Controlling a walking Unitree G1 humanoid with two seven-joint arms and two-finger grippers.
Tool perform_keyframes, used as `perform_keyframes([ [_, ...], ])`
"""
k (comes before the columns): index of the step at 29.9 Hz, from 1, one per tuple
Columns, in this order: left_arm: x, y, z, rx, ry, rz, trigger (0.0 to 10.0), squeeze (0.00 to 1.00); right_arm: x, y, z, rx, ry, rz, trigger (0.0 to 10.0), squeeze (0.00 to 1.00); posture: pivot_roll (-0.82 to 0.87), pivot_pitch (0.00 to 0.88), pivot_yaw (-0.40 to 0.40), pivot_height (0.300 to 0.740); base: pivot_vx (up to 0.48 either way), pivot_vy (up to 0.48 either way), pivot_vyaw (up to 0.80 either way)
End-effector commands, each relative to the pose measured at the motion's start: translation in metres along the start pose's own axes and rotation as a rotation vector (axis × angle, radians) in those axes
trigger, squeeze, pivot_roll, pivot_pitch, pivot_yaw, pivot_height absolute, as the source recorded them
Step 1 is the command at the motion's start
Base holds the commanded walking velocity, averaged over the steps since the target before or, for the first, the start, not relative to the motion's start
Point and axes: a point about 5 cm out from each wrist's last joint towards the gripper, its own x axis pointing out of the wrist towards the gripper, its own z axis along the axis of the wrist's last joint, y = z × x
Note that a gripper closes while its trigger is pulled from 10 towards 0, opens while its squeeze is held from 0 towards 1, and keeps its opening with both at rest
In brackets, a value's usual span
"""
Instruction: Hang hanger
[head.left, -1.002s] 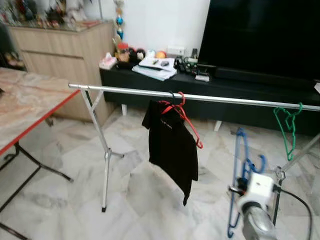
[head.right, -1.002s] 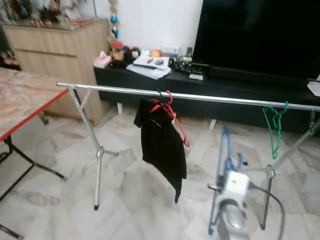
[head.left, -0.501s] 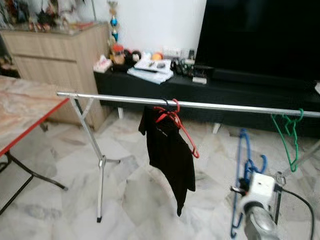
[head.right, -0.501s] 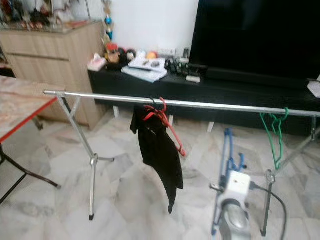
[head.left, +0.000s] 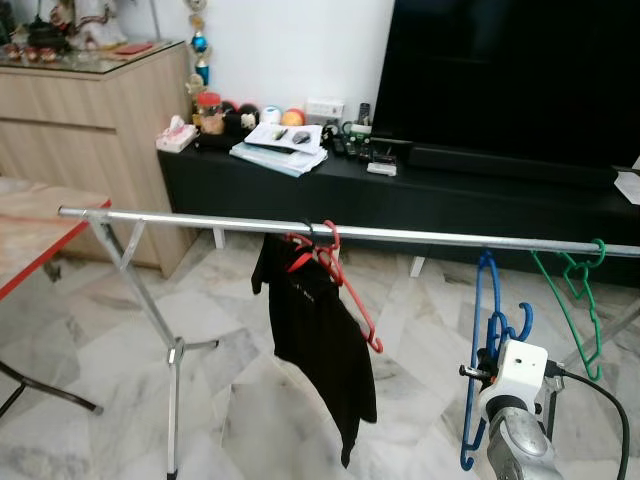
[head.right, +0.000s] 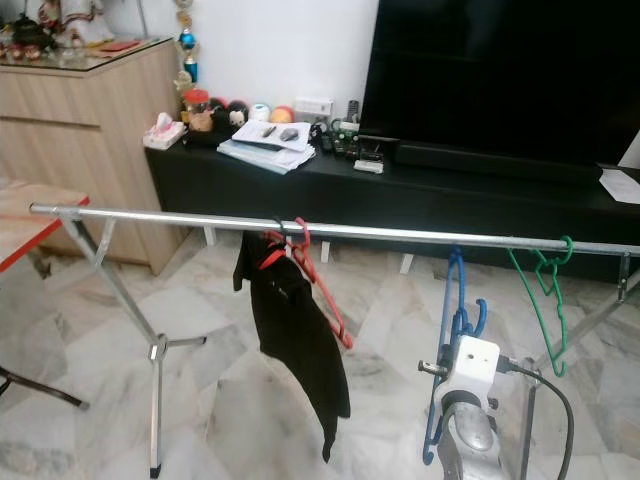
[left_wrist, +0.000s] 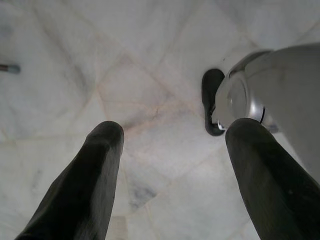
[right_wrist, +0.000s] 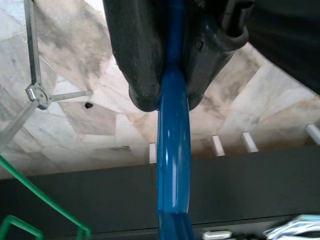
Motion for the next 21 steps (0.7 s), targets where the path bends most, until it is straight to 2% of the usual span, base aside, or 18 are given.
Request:
perform_keyframes([
  [1, 0.000, -0.009, -0.005, 0.012, 0.017, -0.018, 10.0, 0.00, 0.001, -0.014, 0.001, 0.000, 0.002, -0.046, 10.0, 0.00, 0.08, 0.000, -0.013, 0.740, 0.277, 0.000, 0.00],
  [14, -0.004, -0.031, -0.026, 0.015, 0.047, -0.041, 10.0, 0.00, 0.004, -0.016, 0.000, -0.007, 0.026, -0.070, 10.0, 0.00, 0.08, 0.000, -0.014, 0.740, 0.276, 0.000, 0.00],
  [21, -0.004, -0.028, -0.024, 0.015, 0.047, -0.040, 10.0, 0.00, 0.007, -0.016, -0.001, -0.021, 0.058, -0.072, 10.0, 0.00, 0.08, 0.000, -0.014, 0.740, 0.078, 0.000, 0.00],
])
